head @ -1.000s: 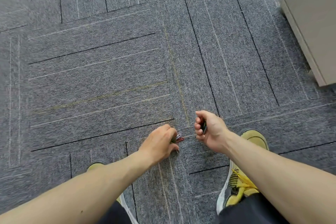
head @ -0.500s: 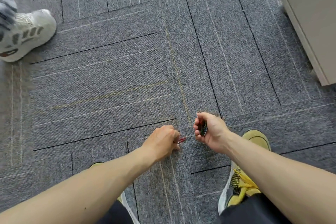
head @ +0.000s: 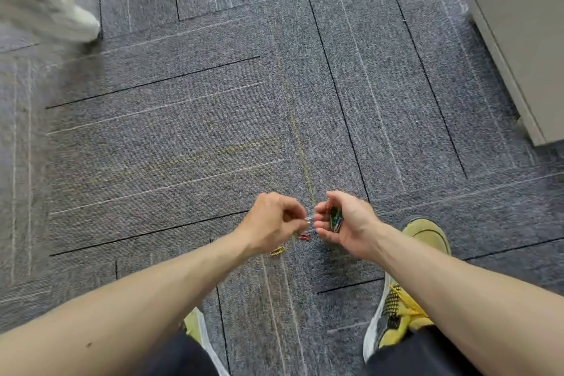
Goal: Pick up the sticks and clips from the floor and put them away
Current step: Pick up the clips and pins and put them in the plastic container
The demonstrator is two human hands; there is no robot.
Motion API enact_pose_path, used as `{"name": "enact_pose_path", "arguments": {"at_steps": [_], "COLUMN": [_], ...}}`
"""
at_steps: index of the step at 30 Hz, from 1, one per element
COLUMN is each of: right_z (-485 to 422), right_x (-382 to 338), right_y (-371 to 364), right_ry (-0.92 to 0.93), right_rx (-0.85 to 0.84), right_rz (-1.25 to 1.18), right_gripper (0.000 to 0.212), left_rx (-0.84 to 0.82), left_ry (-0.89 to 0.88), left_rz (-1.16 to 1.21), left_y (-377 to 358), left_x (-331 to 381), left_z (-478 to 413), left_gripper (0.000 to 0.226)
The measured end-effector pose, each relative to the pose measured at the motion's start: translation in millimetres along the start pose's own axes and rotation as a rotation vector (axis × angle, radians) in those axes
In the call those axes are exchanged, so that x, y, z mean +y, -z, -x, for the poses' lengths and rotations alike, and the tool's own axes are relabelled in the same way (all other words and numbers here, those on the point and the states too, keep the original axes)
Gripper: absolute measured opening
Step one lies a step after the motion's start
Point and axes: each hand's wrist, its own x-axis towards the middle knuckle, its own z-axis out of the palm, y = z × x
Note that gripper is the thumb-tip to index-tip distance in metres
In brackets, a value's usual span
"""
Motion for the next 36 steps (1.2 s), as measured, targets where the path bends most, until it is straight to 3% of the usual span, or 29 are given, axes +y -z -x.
{"name": "enact_pose_path", "arguments": {"at_steps": [5,8,11,13,15,19,22,30,36], "right_z": [1.5,0.7,1.0,1.0,1.1,0.1,-1.2,-3.5,-1.9], "right_x": [-0.8,-1.7,-4.5,-5.7,-6.9,-6.1,-5.6,-5.2,-4.8], "right_y": [-0.9,0.6,6.0,8.2,9.3,9.8,10.4,11.4,11.6], "right_ry": [-0.078,-0.089,-0.068,-0.058,-0.051,-0.047,-0.04,-0.016,-0.009], "right_rx": [-0.122,-0.128,-0.109,-0.109,-0.096,-0.068,-0.06,-0.025,-0.017], "right_rz": [-0.102,-0.179,-0.163,-0.115,-0.091,-0.064,-0.054,-0.047,-0.038], "right_gripper": [0.039,0.032,0.023,0.028,0.031,0.031,0.03,0.028,0.03], "left_rx": [0.036,-0.024,0.04,0.125,0.136,-0.106,-0.114,0.012,-0.012], "left_ry": [-0.105,-0.13,-0.172,-0.173,-0.067,0.149,0.091,-0.012,-0.06], "left_rz": [0.113,0.118,0.164,0.11,-0.023,-0.287,-0.408,-0.329,-0.462], "left_y": [4.2,7.1,13.7,17.0,17.3,-2.9,-18.9,-25.0,-34.7], "left_x": [30.4,34.4,32.8,26.5,12.0,-19.2,-24.5,-12.3,-3.8], "left_z": [-8.9,-8.9,-5.5,-3.5,-1.1,15.5,26.2,19.2,7.1], "left_gripper": [0.016,0.02,0.018,0.014,0.019,0.034,0.027,0.02,0.016]}}
